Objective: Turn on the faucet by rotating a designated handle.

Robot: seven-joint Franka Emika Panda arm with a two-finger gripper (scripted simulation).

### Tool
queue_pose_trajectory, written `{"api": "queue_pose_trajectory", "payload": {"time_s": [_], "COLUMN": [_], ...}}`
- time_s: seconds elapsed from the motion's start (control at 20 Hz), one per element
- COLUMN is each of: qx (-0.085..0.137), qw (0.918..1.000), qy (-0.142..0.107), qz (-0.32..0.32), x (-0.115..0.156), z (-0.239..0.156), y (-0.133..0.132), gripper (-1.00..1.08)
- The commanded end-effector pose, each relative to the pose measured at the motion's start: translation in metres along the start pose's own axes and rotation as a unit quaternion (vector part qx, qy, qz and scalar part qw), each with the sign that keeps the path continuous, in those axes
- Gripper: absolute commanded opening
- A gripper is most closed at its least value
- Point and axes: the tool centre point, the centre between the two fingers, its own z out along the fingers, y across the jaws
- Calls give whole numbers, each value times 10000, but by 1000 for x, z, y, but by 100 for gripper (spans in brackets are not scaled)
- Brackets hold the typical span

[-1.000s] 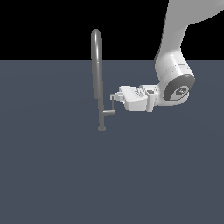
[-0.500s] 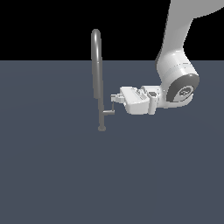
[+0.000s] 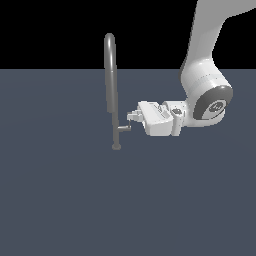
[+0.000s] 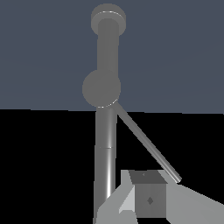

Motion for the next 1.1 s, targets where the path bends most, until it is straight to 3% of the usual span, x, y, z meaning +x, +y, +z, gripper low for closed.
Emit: {"api": "queue_pose_trajectory", "payload": {"time_s": [0.0,0.15,0.2,0.5,0.55,0.6,1.05], "qx": [-27,-33,-19,-32,-32,-45,-34], "qw": [9999,9999,10000,9999,9999,10000,9999], "qy": [-35,-40,-14,-38,-38,-40,-40], "qz": [100,114,-8,103,103,-34,110], "x": [11,16,5,43,43,25,79], "z": [0,0,0,0,0,0,0], "y": [17,26,14,38,38,28,38], "gripper": [-100,-100,-100,-100,-100,-100,-100]}}
